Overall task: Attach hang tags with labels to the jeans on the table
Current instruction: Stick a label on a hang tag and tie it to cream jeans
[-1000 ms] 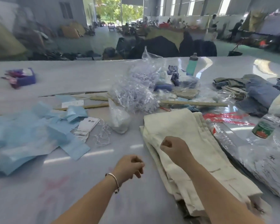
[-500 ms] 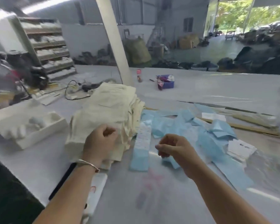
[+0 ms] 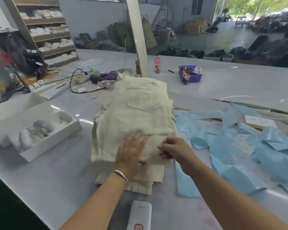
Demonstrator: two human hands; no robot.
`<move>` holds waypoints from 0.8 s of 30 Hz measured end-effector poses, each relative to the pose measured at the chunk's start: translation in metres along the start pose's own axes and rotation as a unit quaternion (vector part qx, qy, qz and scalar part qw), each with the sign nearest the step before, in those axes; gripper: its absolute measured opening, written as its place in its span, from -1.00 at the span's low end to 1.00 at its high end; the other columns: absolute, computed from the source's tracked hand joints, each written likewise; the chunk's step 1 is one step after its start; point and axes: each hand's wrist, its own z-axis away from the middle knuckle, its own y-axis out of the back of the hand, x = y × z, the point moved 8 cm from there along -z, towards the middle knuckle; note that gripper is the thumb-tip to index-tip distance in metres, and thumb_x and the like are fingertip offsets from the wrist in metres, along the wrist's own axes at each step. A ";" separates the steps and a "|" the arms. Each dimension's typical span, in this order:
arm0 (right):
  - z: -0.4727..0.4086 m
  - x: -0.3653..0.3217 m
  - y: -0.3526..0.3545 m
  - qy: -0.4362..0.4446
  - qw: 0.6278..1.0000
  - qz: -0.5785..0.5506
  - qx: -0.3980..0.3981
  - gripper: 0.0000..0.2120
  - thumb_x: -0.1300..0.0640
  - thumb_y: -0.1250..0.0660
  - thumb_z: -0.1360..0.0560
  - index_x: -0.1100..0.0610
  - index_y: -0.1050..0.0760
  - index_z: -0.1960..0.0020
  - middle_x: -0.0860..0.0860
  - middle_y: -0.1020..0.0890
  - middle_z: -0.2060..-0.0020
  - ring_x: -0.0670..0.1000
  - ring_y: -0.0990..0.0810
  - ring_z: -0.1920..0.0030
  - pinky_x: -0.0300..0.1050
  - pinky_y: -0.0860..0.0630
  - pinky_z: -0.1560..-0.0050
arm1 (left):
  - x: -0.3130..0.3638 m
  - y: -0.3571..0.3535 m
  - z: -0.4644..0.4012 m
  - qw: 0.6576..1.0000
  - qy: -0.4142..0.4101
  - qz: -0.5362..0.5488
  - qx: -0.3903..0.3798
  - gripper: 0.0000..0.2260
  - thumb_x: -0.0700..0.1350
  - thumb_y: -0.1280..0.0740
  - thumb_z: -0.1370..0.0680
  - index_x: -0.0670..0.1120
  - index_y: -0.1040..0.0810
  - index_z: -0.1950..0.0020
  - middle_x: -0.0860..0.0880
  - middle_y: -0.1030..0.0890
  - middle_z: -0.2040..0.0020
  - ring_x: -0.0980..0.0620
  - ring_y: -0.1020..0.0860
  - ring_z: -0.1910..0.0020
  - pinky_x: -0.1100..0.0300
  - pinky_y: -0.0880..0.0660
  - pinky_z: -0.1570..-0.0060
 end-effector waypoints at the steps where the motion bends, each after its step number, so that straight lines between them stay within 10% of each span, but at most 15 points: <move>1: -0.004 -0.001 -0.001 0.002 1.000 0.001 0.007 -0.83 0.34 -0.39 -0.45 0.20 -0.49 0.29 0.07 -0.58 0.48 -0.04 -0.48 0.49 -0.27 -0.43 0.40 | -0.003 0.006 -0.004 1.000 -0.016 0.012 0.005 -0.31 0.09 -0.39 -0.45 0.10 -0.21 -0.54 0.02 -0.20 -0.56 -0.05 -0.15 -0.55 -0.01 -0.25 -0.41; 6: -0.008 -0.011 0.023 0.005 0.987 0.032 0.159 -0.79 0.12 -0.39 -0.50 0.26 -0.49 0.19 0.07 -0.51 0.46 -0.03 -0.45 0.49 -0.28 -0.38 0.50 | -0.023 0.043 -0.016 0.988 -0.023 0.154 -0.021 -0.60 -0.05 -0.32 -0.57 0.04 -0.45 -0.42 -0.05 -0.54 -0.33 -0.09 -0.46 -0.33 0.07 -0.41 -0.25; 11: 0.014 -0.041 -0.043 -0.047 0.973 -0.109 -0.198 0.01 -0.49 -0.37 -0.17 0.23 -0.40 -0.34 0.22 -0.60 -0.19 0.17 -0.58 -0.18 0.12 -0.52 -0.14 | -0.002 0.122 -0.001 0.970 -0.012 0.202 0.136 -0.84 -0.11 -0.31 -0.55 -0.07 -0.63 -0.09 -0.10 -0.66 0.11 -0.19 -0.59 0.10 0.00 -0.51 0.16; 13: 0.029 -0.062 -0.065 0.045 0.967 -0.096 -0.230 -0.12 -0.37 -0.52 -0.13 0.19 -0.52 -0.23 0.19 -0.62 -0.13 0.15 -0.59 -0.17 0.13 -0.54 -0.14 | 0.022 0.139 0.011 0.966 -0.032 0.191 0.171 -0.79 -0.10 -0.28 -0.49 -0.11 -0.62 -0.05 -0.10 -0.65 0.16 -0.16 -0.58 0.17 0.03 -0.52 0.20; 19: 0.041 -0.052 -0.032 0.099 0.969 -0.195 0.118 -0.95 0.30 -0.38 -0.38 0.23 -0.58 0.16 0.17 -0.64 0.27 0.14 -0.64 0.20 -0.01 -0.53 0.17 | 0.059 0.120 0.027 0.949 -0.123 0.291 0.004 -0.60 0.05 -0.28 -0.51 -0.06 -0.55 -0.31 0.01 -0.50 -0.30 0.02 -0.43 -0.25 0.13 -0.37 -0.28; 24: 0.071 -0.067 0.030 0.114 0.958 -0.081 0.252 -0.68 0.47 -0.27 -0.31 0.09 -0.50 0.42 -0.01 -0.45 0.54 -0.04 -0.43 0.48 -0.26 -0.33 0.45 | 0.012 0.110 0.029 0.916 0.051 0.394 0.060 -0.73 0.01 -0.33 -0.56 0.00 -0.61 -0.23 0.07 -0.52 -0.23 0.07 -0.42 -0.29 0.02 -0.38 -0.32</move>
